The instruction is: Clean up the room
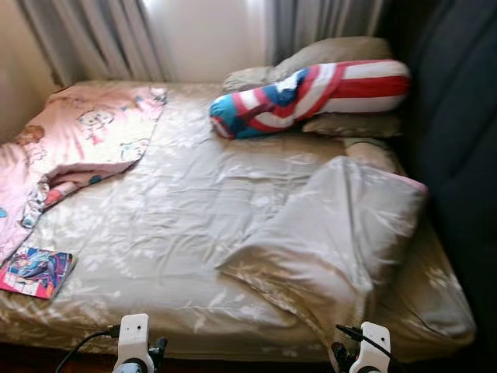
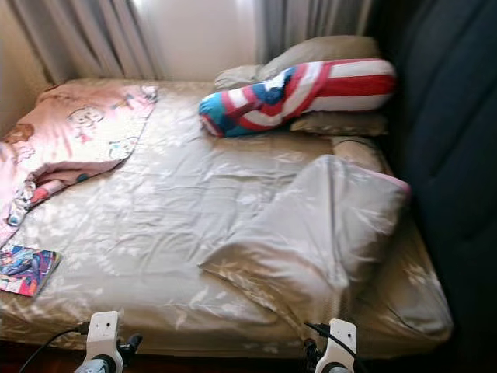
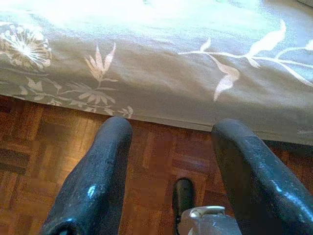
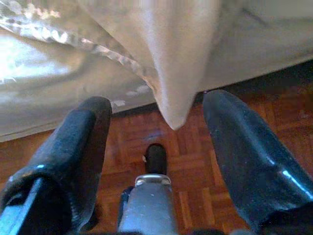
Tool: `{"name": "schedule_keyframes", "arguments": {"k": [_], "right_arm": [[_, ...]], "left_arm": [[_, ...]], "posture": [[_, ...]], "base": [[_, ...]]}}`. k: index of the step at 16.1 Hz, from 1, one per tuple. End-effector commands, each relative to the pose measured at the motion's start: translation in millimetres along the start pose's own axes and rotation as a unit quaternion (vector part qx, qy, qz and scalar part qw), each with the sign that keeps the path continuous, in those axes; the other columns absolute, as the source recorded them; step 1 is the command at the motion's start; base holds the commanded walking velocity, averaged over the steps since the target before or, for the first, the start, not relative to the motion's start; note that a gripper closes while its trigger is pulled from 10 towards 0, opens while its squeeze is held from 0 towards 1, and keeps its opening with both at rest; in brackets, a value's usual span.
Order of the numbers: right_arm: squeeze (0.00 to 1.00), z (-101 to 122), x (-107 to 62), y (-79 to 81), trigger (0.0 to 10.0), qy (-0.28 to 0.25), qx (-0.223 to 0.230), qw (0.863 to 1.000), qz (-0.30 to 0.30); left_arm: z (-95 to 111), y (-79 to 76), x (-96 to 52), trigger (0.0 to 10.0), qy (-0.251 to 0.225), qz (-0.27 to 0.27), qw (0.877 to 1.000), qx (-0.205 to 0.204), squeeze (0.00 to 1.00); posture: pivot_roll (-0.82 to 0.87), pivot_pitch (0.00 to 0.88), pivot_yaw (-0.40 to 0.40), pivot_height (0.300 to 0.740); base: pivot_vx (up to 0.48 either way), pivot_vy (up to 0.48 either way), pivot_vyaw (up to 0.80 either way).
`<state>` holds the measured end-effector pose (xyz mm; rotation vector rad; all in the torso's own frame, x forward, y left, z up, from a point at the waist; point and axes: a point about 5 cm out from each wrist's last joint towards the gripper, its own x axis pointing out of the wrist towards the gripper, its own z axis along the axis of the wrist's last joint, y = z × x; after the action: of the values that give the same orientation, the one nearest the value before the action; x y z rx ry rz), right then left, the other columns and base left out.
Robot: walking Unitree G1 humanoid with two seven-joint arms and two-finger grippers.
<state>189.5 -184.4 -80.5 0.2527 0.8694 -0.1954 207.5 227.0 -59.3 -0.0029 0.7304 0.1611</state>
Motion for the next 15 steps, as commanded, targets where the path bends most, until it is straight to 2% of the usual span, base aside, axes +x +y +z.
{"name": "schedule_keyframes", "arguments": {"k": [1, 9, 11, 15], "right_arm": [[0.0, -1.4, -0.7, -3.0, 10.0, 0.0, 0.003, 1.0, -0.004], [0.0, -16.3, -5.1, -9.9, 10.0, 0.014, 0.006, 1.0, -0.015], [0.0, -14.6, -4.8, -10.5, 10.0, 0.011, 0.007, 1.0, -0.015], [0.0, -1.6, -2.2, -15.2, 10.0, 0.001, 0.005, 1.0, -0.021]], "left_arm": [[-4.2, 3.0, -1.4, 10.0, 0.007, 0.005, 1.0, -0.002, 0.0], [0.6, 2.0, 0.0, 10.0, -0.001, 0.003, 1.0, 0.0, 0.0], [0.5, 1.7, 0.0, 10.0, -0.001, 0.002, 1.0, 0.0, 0.0], [5.6, -0.3, 1.3, 10.0, -0.013, -0.004, 1.0, -0.005, 0.0]], "posture": [[0.05, 0.057, 0.001, 0.74], [0.06, 0.054, 0.0, 0.74], [0.06, 0.054, 0.0, 0.74], [0.06, 0.058, -0.005, 0.74]], "base": [[0.285, 0.0, 0.0], [0.292, 0.0, 0.0], [0.311, 0.0, 0.0], [0.0, 0.0, -0.11]]}}
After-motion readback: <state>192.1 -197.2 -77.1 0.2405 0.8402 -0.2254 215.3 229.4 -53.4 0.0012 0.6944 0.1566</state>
